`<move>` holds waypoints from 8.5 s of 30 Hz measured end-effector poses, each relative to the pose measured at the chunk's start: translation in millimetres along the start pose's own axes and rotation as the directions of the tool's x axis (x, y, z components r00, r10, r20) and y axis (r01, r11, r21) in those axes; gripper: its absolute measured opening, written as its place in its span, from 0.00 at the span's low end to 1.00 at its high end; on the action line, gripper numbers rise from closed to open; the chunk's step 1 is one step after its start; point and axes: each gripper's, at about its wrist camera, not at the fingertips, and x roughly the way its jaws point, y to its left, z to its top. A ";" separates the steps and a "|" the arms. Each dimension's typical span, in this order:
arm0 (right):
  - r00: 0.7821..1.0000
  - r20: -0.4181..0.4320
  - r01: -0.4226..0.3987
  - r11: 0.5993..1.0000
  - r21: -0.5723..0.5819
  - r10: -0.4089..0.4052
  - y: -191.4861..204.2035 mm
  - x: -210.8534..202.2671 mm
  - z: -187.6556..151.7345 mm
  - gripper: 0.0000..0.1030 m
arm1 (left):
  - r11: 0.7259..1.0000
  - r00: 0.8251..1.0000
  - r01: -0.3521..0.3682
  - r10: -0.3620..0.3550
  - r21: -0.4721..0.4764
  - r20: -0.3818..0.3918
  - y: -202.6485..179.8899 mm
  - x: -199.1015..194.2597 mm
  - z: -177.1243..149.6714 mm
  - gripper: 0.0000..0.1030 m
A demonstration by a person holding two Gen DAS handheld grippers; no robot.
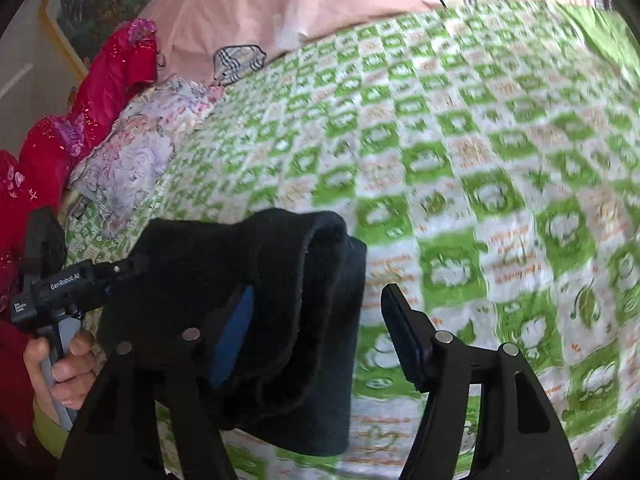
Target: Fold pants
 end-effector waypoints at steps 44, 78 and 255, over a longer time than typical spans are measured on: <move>0.950 0.032 -0.309 0.948 -0.074 0.312 47.2 15.7 62.7 0.40 | 0.995 0.984 0.098 -0.094 -0.016 0.148 10.5 -51.9 28.4 0.30; 0.993 0.042 -0.099 0.979 -0.177 0.108 83.3 46.2 75.4 0.66 | 0.984 0.972 -0.179 0.180 -0.022 0.154 41.1 -29.3 39.3 0.72; 0.985 0.172 0.055 0.902 -0.429 0.022 166.8 6.0 -0.2 0.98 | 0.893 0.859 -0.418 0.328 0.169 0.393 -9.1 -84.0 -41.0 0.84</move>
